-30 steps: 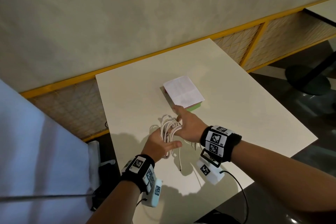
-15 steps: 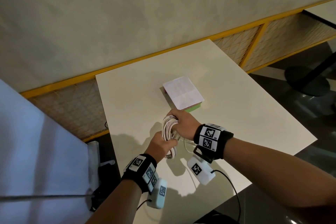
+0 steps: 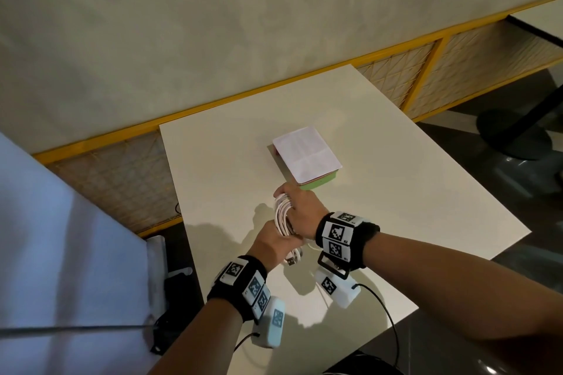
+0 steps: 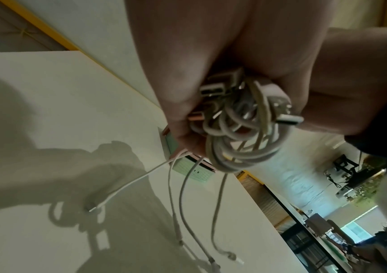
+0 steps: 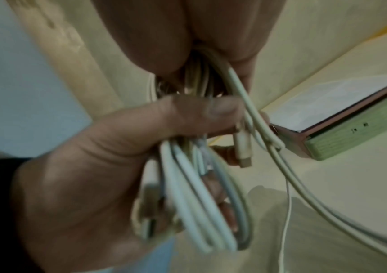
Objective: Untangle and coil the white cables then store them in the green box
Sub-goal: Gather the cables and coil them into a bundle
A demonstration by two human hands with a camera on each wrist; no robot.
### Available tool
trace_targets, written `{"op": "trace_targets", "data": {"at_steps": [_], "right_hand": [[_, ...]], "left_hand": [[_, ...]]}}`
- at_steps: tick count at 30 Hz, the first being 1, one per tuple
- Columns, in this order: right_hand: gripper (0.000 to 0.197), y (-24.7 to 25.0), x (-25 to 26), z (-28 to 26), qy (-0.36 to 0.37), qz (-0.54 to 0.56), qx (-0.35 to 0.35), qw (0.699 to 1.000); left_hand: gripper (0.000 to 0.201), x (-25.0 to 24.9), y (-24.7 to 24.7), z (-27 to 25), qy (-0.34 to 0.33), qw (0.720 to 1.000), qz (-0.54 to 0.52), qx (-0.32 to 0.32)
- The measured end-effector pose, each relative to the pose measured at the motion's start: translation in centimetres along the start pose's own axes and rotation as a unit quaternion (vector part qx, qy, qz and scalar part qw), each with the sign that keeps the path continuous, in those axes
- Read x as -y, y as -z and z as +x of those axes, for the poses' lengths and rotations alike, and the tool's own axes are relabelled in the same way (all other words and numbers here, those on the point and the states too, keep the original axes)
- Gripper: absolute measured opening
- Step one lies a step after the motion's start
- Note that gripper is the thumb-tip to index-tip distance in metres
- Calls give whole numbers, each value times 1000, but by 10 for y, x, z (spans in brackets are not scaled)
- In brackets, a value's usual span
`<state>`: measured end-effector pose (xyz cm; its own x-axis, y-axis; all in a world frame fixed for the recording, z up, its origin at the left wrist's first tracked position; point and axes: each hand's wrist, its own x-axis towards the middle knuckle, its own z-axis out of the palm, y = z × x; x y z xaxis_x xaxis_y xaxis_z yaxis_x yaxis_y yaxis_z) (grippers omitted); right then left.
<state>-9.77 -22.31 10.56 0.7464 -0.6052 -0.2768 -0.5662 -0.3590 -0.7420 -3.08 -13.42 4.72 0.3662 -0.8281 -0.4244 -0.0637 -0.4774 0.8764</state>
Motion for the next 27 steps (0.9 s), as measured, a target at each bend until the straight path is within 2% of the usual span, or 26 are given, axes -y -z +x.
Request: {"op": "trace_targets", "data": {"at_steps": [4, 7, 11, 15, 17, 19, 21, 24, 27], "right_hand": [[43, 3, 6, 0, -29, 84, -22, 996], [41, 3, 8, 2, -25, 113, -35, 993], [44, 2, 8, 2, -20, 142, -45, 989], [40, 0, 11, 0, -14, 190, -55, 980], [39, -1, 12, 2, -15, 205, -66, 976], [42, 0, 14, 3, -16, 213, -70, 974], [47, 1, 14, 5, -9, 213, -64, 975], [50, 3, 15, 6, -1, 217, -48, 975], [50, 4, 12, 7, -5, 220, -40, 975]], "left_hand": [[38, -11, 3, 4, -31, 999, 5, -8], [43, -12, 3, 7, -62, 998, 1, -20], [36, -17, 3, 7, -74, 997, 9, -26], [27, -18, 8, 10, -31, 998, 40, -48], [16, -20, 10, 10, -20, 999, 11, -40], [23, -23, 10, 8, -12, 999, -39, -19], [20, -26, 9, 6, -8, 997, -73, -25], [24, -25, 5, 4, -19, 995, -85, -55], [33, -28, 4, 0, -32, 994, -88, -50]]}}
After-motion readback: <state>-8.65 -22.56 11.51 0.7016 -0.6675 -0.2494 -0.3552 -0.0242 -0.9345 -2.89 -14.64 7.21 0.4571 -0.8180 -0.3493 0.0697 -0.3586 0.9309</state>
